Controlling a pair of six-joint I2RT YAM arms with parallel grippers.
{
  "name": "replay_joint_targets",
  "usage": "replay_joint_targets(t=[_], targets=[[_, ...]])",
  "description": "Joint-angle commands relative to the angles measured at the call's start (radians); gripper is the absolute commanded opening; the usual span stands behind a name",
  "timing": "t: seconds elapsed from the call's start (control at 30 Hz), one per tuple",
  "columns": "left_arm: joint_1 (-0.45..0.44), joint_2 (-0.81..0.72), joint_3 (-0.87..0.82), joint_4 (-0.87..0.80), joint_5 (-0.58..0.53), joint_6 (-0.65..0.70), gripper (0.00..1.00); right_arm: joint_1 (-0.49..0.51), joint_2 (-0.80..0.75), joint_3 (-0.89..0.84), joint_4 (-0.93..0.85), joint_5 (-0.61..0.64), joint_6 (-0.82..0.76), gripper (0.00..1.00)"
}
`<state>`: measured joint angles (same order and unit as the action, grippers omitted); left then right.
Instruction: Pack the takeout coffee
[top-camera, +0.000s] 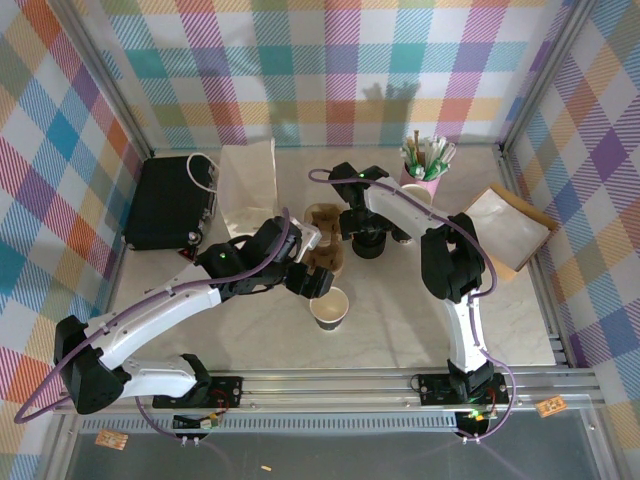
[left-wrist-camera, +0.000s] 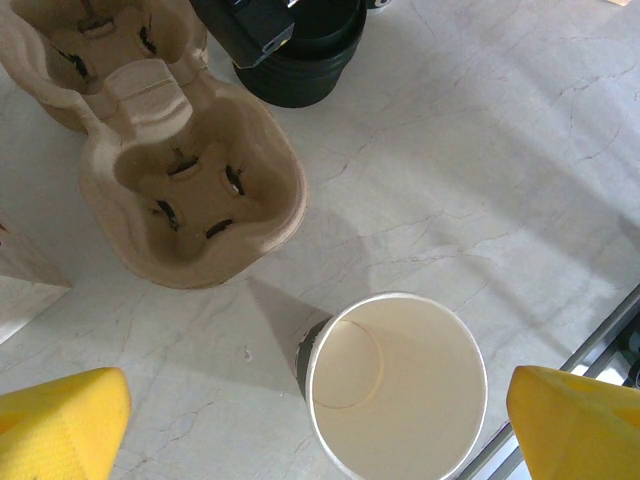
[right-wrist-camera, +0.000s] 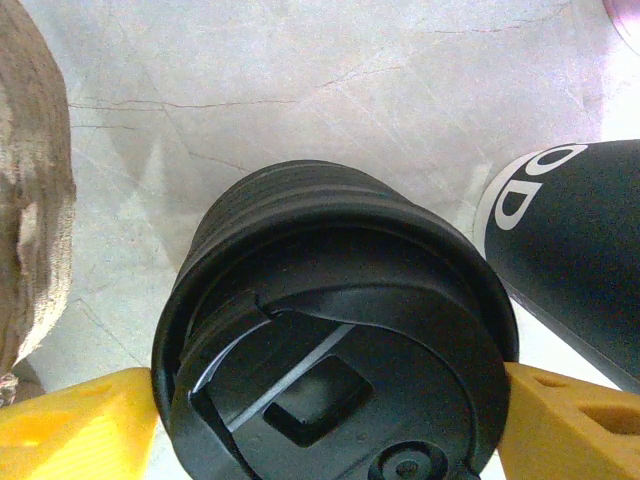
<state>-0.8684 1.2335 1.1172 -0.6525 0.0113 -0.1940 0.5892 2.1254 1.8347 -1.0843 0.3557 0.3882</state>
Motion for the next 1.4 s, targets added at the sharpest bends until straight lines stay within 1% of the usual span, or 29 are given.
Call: replay_joint_targets(t=[0.0, 0.13, 0.27, 0.5, 0.6, 0.8, 0.97, 1.17, 1.37], targets=[[-0.005, 0.002, 0.015, -0.006, 0.016, -0.015, 0.96, -0.005, -0.038, 0.018, -0.011, 0.006, 0.01, 0.83], [-0.004, 0.003, 0.015, -0.009, 0.015, -0.018, 0.96, -0.004, -0.035, 0.018, -0.009, 0.001, 0.012, 0.86], [-0.004, 0.004, 0.016, -0.011, 0.015, -0.017, 0.96, -0.006, -0.043, 0.018, 0.001, -0.029, 0.018, 0.87], [-0.004, 0.006, 0.02, -0.01, 0.013, -0.017, 0.96, -0.011, -0.062, 0.014, 0.005, -0.017, 0.021, 0.84], [-0.004, 0.009, 0.021, -0.009, 0.014, -0.018, 0.96, -0.015, -0.063, 0.015, 0.005, -0.018, 0.018, 0.87], [-0.005, 0.017, 0.024, -0.007, 0.015, -0.019, 0.96, -0.02, -0.056, 0.016, 0.0, -0.024, 0.014, 0.89], [-0.004, 0.02, 0.028, -0.011, 0.016, -0.019, 0.96, -0.023, -0.053, 0.009, 0.001, -0.032, 0.013, 0.89], [-0.004, 0.018, 0.027, -0.011, 0.013, -0.022, 0.96, -0.028, -0.048, 0.0, 0.015, -0.048, 0.009, 0.82], [-0.005, 0.023, 0.029, -0.012, 0.015, -0.021, 0.96, -0.029, -0.03, 0.004, 0.011, -0.049, 0.008, 0.83]])
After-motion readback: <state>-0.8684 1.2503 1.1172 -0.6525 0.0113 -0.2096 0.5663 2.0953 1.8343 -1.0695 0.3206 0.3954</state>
